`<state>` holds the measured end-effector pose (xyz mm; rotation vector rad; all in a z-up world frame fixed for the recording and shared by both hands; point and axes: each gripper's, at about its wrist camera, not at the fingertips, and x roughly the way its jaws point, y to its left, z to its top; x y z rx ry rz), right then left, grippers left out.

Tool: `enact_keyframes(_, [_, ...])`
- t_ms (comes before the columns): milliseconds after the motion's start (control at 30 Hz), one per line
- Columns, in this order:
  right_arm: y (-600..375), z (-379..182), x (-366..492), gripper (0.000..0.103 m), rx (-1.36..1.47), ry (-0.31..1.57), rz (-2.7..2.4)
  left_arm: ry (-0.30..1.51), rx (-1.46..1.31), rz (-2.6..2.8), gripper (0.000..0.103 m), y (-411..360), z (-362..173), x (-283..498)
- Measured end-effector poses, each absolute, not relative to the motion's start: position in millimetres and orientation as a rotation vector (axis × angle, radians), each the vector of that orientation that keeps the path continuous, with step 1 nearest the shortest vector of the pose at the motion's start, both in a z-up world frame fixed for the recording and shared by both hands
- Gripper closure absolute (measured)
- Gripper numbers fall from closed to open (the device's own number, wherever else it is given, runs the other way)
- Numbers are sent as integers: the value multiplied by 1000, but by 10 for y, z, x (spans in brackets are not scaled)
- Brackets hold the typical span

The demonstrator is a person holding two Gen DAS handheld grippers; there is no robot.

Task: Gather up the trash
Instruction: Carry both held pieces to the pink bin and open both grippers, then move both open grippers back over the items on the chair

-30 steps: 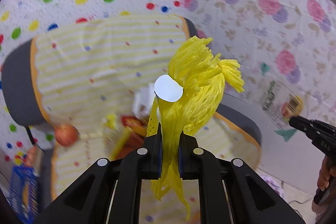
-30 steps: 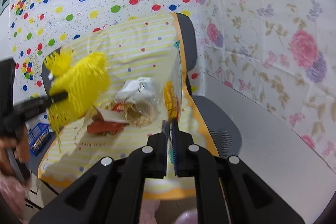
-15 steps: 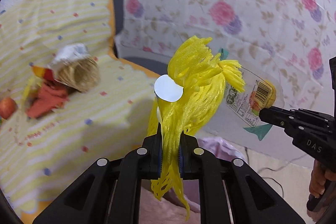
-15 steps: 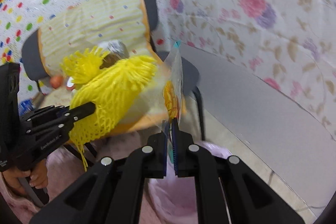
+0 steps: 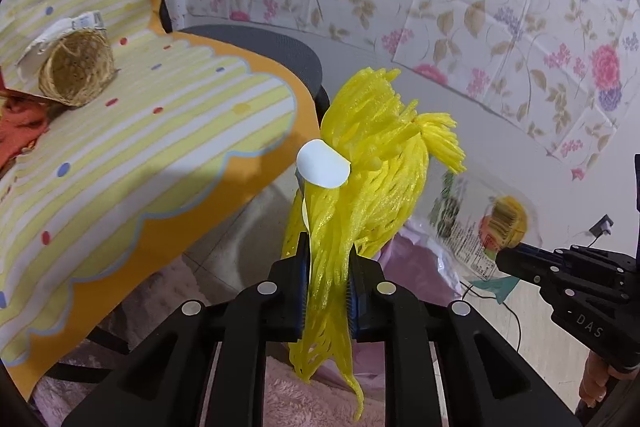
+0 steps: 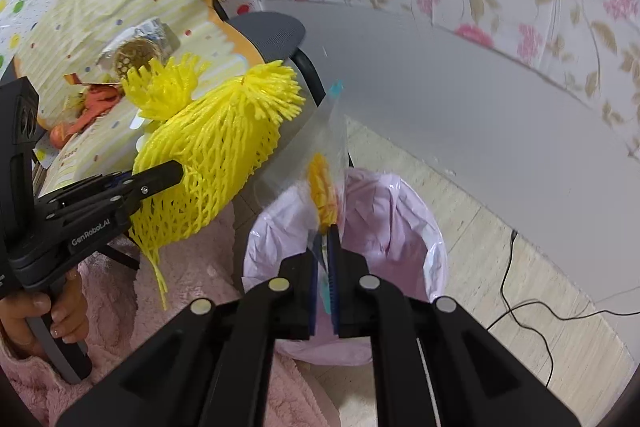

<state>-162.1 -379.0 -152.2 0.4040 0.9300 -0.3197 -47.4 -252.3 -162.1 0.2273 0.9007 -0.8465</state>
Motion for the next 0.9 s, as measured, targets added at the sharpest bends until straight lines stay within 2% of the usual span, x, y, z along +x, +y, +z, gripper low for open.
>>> enact_keyframes(100, [-3893,-1613,-1567,88,425,944,-326,924,243,-855,77,-2614,-1703,-438])
enact_keyframes(167, [-3953,-1653,-1538,76,437,946,-337,936,257,-867,68,-2682,-1752,-417])
enact_keyframes(233, [-3992,-1666,-1548,75,442,941,-341,938,271,-882,59,-2747,-1774,-409])
enact_keyframes(300, [-4005,-1641,-1557,75,434,932,-352,934,279,-897,55,-2779,-1762,-406])
enact_keyframes(500, [-4077,-1455,-1582,74,405,879,-387,890,231,-882,52,-2588,-1582,-316])
enact_keyframes(900, [-3713,-918,-1276,74,314,726,-268,776,181,-669,52,-1621,-1144,-143])
